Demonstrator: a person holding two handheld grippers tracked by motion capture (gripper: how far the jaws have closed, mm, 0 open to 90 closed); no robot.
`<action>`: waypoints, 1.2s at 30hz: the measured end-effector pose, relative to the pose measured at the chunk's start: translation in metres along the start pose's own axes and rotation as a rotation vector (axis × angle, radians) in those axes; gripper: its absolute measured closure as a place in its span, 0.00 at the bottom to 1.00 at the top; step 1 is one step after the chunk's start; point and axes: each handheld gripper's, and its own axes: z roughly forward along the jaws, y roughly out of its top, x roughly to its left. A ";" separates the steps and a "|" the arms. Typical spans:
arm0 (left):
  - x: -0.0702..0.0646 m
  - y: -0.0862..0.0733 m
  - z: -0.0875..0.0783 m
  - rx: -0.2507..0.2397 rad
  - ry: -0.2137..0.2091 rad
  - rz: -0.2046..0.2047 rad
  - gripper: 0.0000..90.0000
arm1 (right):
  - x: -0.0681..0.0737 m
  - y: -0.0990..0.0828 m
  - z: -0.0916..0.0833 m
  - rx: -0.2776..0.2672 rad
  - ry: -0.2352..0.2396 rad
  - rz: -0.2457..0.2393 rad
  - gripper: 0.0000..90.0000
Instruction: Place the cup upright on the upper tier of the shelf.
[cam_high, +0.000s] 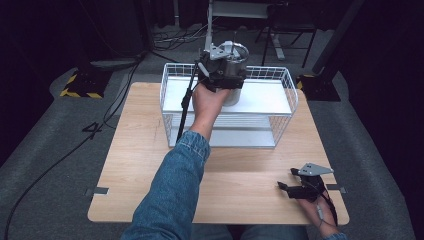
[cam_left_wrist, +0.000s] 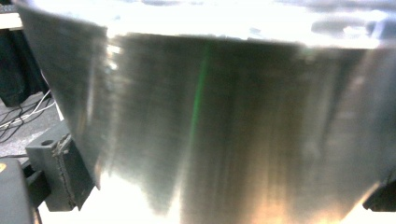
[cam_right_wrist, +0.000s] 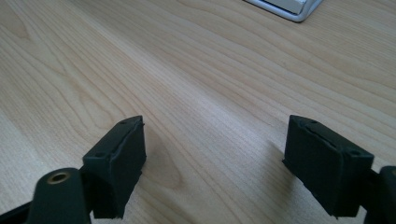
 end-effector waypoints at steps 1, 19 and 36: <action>0.000 0.000 0.000 0.000 0.001 -0.001 0.04 | 0.000 0.000 0.000 0.000 0.000 0.000 0.24; 0.007 -0.004 -0.008 -0.074 -0.042 0.027 0.00 | 0.000 0.000 0.000 0.000 0.001 -0.002 0.24; 0.014 -0.006 -0.046 -0.136 -0.116 0.022 0.00 | 0.000 0.000 0.000 0.002 0.006 0.005 0.24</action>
